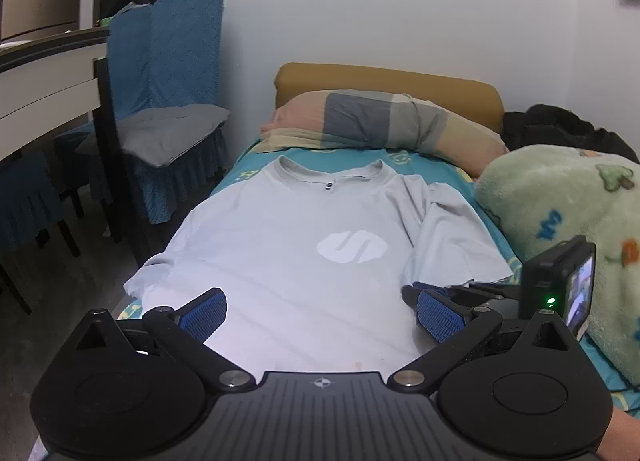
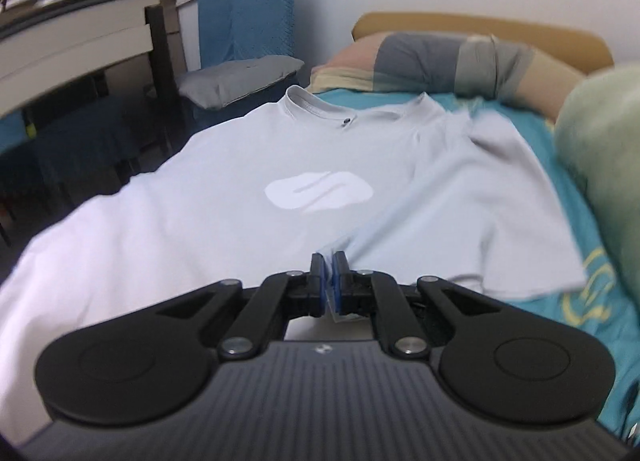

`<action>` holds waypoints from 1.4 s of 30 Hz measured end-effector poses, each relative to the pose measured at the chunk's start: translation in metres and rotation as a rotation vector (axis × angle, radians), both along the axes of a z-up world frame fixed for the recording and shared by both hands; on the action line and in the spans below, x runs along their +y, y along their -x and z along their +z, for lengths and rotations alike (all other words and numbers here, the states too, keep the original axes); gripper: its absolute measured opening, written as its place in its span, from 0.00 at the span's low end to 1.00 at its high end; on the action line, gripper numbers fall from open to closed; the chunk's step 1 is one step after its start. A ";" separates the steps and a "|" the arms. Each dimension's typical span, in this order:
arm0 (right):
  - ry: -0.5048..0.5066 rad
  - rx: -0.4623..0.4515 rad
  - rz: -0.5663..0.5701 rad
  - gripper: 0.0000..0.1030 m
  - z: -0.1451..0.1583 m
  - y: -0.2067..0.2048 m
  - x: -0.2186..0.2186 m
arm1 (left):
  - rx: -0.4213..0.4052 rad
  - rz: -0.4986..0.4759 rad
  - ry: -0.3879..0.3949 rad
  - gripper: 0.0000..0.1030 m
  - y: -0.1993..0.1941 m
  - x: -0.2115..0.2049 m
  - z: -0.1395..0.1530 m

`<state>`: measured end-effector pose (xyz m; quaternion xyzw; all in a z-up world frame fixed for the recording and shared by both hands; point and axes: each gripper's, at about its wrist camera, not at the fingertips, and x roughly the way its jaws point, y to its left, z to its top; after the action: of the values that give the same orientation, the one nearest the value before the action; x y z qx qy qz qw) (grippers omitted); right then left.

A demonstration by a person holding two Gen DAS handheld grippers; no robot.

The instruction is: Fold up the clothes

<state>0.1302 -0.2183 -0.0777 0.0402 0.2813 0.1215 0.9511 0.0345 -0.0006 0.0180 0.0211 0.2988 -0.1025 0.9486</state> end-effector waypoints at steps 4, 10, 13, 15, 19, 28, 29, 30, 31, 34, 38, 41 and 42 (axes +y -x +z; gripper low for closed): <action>-0.240 0.043 -0.059 0.12 0.003 -0.003 -0.032 | 0.021 0.028 0.044 1.00 -0.003 0.011 0.002; -0.573 -0.020 -0.192 0.78 0.010 0.013 -0.077 | 0.068 0.044 0.093 1.00 -0.006 0.020 -0.002; -0.649 -0.070 -0.311 0.78 0.010 0.025 -0.095 | 0.078 0.044 0.102 1.00 -0.007 0.020 -0.002; -0.711 -0.035 -0.402 0.77 0.000 0.024 -0.110 | 0.085 0.044 0.108 1.00 -0.009 0.018 -0.003; -0.796 0.089 -0.521 0.69 -0.038 0.012 -0.130 | 0.110 0.047 0.136 1.00 -0.013 0.017 -0.006; -0.712 0.054 -0.595 0.61 -0.051 -0.032 -0.134 | 0.131 0.099 0.187 1.00 -0.032 0.023 -0.008; -0.688 0.053 -0.605 0.60 -0.049 -0.038 -0.133 | 0.138 0.109 0.193 1.00 -0.035 0.025 -0.009; -0.663 0.052 -0.615 0.46 -0.048 -0.044 -0.132 | 0.144 0.119 0.203 1.00 -0.037 0.028 -0.010; -0.627 0.053 -0.614 0.20 -0.041 -0.046 -0.132 | 0.150 0.129 0.215 1.00 -0.039 0.030 -0.010; -0.518 0.053 -0.609 0.06 -0.021 -0.054 -0.133 | 0.160 0.154 0.247 1.00 -0.044 0.038 -0.009; -0.360 -0.069 -0.583 0.05 0.041 -0.057 -0.130 | 0.132 0.194 0.277 1.00 -0.045 0.052 0.005; -0.264 -0.141 -0.549 0.05 0.099 -0.070 -0.121 | 0.099 0.229 0.295 1.00 -0.045 0.065 0.018; -0.234 -0.159 -0.532 0.05 0.118 -0.076 -0.116 | 0.083 0.246 0.301 1.00 -0.044 0.071 0.022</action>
<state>0.2064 -0.3339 0.0400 0.2122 0.1697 -0.0977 0.9574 0.0786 0.0705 0.0402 -0.1619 0.3191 -0.0304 0.9333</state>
